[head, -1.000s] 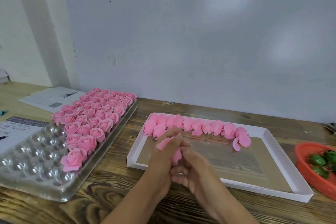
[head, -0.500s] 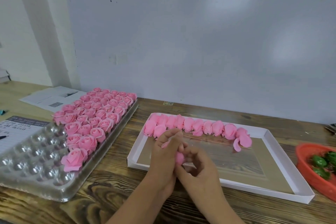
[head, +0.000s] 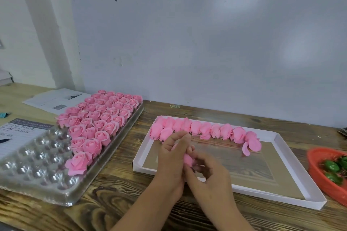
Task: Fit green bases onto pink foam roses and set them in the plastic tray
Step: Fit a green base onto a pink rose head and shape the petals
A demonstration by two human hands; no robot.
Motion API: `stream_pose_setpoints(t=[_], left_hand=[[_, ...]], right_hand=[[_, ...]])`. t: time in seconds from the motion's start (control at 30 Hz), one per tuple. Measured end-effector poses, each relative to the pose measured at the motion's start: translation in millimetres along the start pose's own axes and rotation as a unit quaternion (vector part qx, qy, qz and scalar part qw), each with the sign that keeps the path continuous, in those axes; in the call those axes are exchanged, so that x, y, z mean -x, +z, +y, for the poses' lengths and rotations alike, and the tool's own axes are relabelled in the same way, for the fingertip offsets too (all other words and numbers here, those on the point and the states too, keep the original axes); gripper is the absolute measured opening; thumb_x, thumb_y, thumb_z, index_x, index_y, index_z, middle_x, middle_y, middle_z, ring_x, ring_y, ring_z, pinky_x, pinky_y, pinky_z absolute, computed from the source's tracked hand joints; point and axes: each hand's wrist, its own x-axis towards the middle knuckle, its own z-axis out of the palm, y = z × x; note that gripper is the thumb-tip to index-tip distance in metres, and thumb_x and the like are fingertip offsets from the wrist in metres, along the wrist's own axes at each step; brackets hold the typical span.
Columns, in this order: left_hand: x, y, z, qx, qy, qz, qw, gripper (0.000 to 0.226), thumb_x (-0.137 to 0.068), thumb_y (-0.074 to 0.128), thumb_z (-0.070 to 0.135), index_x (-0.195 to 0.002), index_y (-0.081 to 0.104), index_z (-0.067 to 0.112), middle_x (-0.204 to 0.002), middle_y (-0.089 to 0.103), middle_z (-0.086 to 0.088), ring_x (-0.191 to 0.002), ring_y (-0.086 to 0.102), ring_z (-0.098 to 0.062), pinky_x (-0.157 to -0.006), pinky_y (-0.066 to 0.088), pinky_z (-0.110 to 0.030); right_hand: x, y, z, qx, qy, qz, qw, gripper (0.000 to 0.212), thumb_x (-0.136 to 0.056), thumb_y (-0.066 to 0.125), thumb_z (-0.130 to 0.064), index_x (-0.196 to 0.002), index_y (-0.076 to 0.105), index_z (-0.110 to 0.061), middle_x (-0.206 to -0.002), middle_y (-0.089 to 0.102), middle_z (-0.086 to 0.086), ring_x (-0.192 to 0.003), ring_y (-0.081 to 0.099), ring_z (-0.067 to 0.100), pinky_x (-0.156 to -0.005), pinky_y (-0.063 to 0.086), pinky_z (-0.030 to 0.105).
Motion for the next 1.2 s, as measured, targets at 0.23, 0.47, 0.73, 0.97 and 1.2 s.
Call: stream_pose_setpoints(t=[0.23,0.47,0.73,0.97,1.2], left_hand=[[-3.6,0.3,2.9,0.001,0.019,-0.001,1.0,0.016,-0.076,0.072,0.023,-0.09,0.067,0.017,-0.061,0.05,-0.001,-0.055,0.054,-0.013,-0.054,0.049,-0.03],[-0.7,-4.4,-1.7,-0.069,0.041,-0.005,0.997,0.013,-0.083,0.069,0.027,-0.082,0.065,0.015,-0.066,0.056,-0.002,-0.058,0.053,-0.011,-0.055,0.049,-0.026],[-3.9,-3.8,-5.4,0.03,0.008,0.051,0.998,0.014,-0.083,0.071,0.021,-0.095,0.069,0.016,-0.056,0.052,0.001,-0.053,0.057,-0.009,-0.051,0.054,-0.028],[-6.5,-5.1,-4.9,0.042,-0.019,0.083,0.995,0.02,-0.094,0.064,0.027,-0.077,0.061,0.017,-0.057,0.045,0.002,-0.052,0.049,-0.013,-0.051,0.05,-0.029],[2.9,-4.7,0.3,-0.038,0.024,0.026,0.999,0.025,-0.084,0.063,0.041,-0.087,0.072,0.018,-0.067,0.058,-0.001,-0.068,0.06,-0.016,-0.072,0.054,-0.034]], right_hand=[[-2.6,1.8,-5.0,-0.167,0.092,-0.058,0.98,0.044,-0.075,0.081,-0.045,-0.115,0.066,-0.033,-0.11,0.072,-0.006,-0.1,0.069,0.014,-0.082,0.057,0.028],[-8.3,-2.0,-3.7,-0.255,0.14,-0.075,0.954,0.028,-0.078,0.074,-0.014,-0.105,0.072,-0.01,-0.092,0.077,0.01,-0.085,0.074,0.019,-0.073,0.057,0.024],[-2.5,-2.4,2.3,0.043,-0.17,0.013,0.984,0.025,-0.076,0.08,-0.004,-0.092,0.073,-0.022,-0.101,0.068,-0.009,-0.096,0.067,0.009,-0.079,0.054,0.022],[-4.2,-2.3,0.7,-0.144,0.088,-0.051,0.984,0.047,-0.072,0.085,-0.016,-0.11,0.067,-0.037,-0.108,0.072,-0.013,-0.1,0.069,0.01,-0.081,0.055,0.021],[-6.5,-3.4,-3.4,-0.144,0.095,-0.006,0.985,0.03,-0.08,0.075,0.004,-0.095,0.076,-0.022,-0.09,0.078,-0.006,-0.083,0.073,0.007,-0.07,0.053,0.013]])
